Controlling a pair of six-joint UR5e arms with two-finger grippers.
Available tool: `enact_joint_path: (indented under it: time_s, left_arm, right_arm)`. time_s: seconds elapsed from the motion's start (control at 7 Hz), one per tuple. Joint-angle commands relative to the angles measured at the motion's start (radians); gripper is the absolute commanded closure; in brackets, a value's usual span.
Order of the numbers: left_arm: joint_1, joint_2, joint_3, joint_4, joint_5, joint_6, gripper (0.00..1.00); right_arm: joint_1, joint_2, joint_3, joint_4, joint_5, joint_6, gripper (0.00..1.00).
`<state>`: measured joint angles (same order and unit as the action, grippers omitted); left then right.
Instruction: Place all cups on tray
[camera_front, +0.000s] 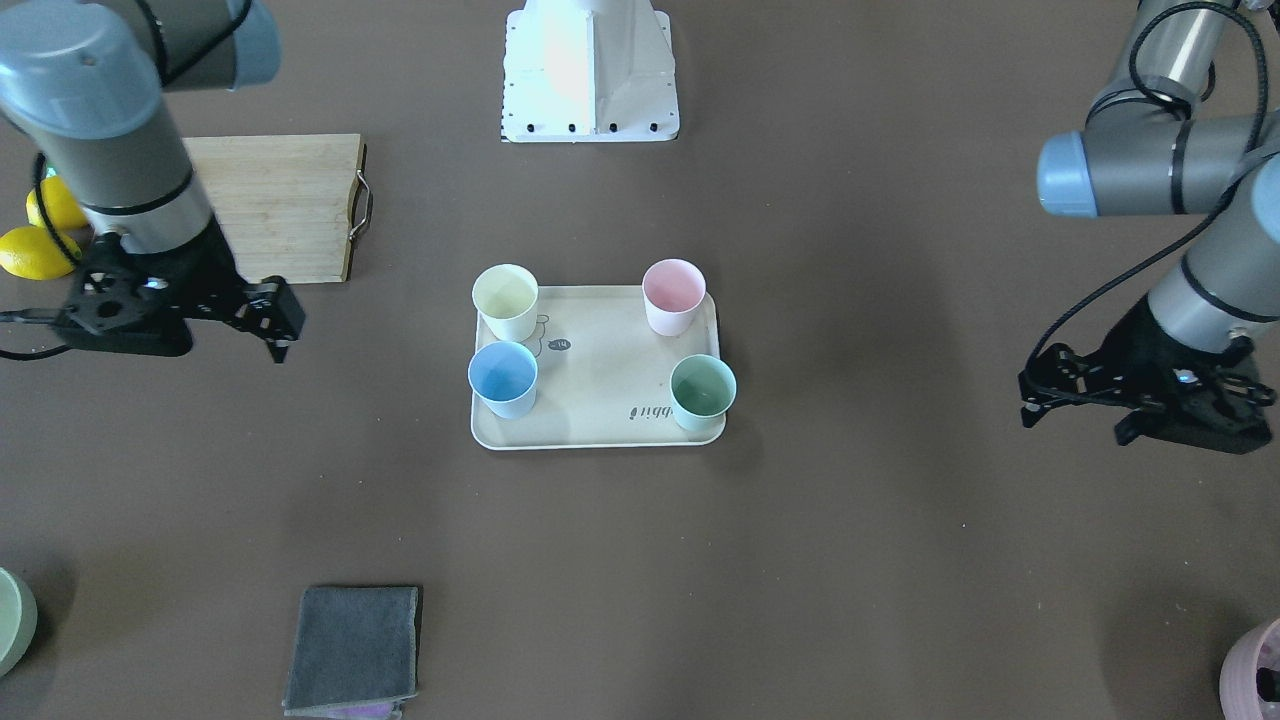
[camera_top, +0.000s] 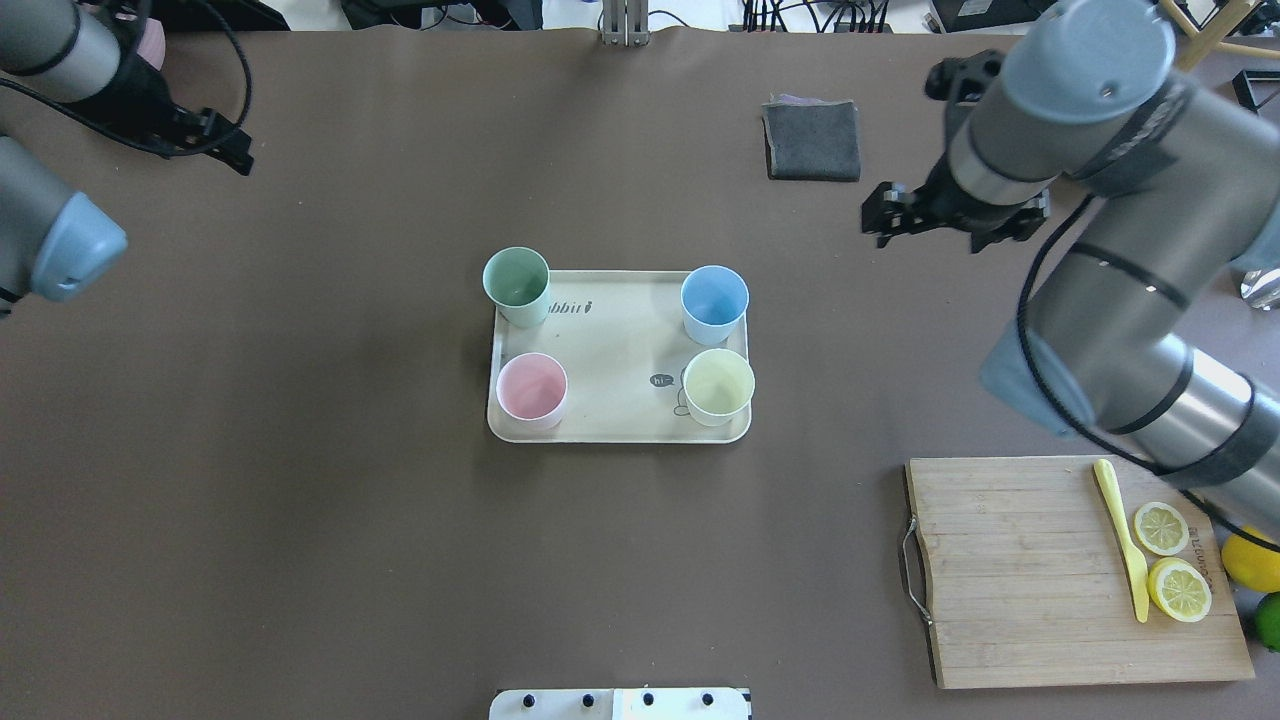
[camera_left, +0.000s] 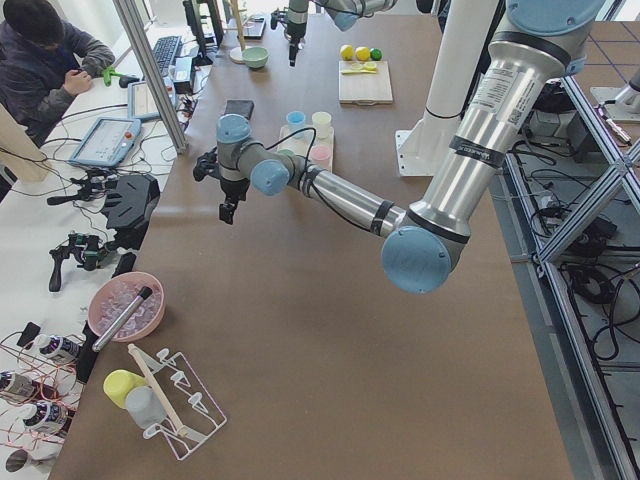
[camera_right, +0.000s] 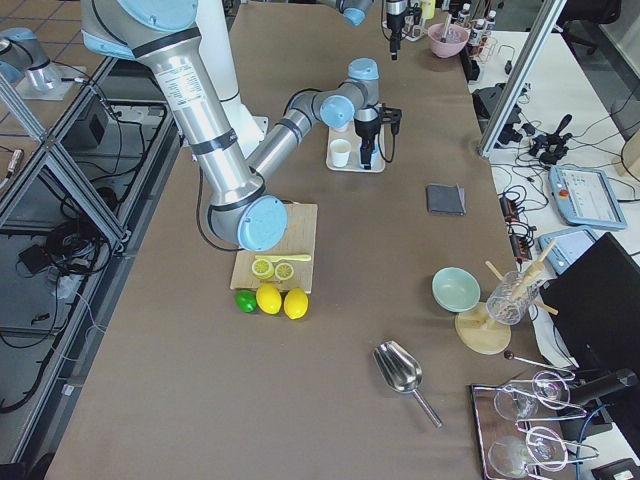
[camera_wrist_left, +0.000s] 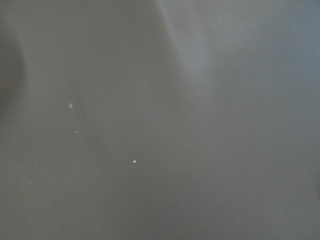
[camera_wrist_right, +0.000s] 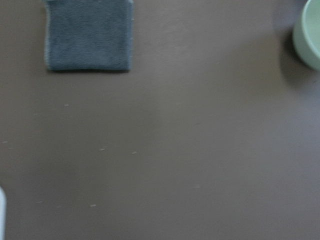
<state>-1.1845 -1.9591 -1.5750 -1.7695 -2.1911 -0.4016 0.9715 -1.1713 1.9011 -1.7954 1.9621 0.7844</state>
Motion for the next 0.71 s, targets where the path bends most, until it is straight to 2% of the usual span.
enact_joint_path:
  time_s: [0.0,0.14,0.29,0.43,0.57]
  left_arm:
    - [-0.207,0.063,-0.019,0.158,-0.03,0.34,0.02]
    - [-0.306,0.084,-0.016,0.232,-0.05,0.436,0.02]
    - [-0.382,0.113,-0.014,0.302,-0.127,0.481,0.02]
    - [-0.397,0.211,-0.022,0.294,-0.139,0.495,0.02]
    - [-0.399,0.274,-0.02,0.291,-0.133,0.492,0.02]
  right_arm:
    - [0.238,-0.086,-0.005,-0.122,0.011,-0.476,0.0]
    - [0.342,-0.149,-0.031,-0.119,0.059,-0.663,0.0]
    - [0.455,-0.177,-0.098,-0.113,0.171,-0.847,0.0]
    - [0.514,-0.218,-0.15,-0.111,0.248,-0.913,0.0]
    - [0.535,-0.284,-0.152,-0.108,0.265,-0.916,0.0]
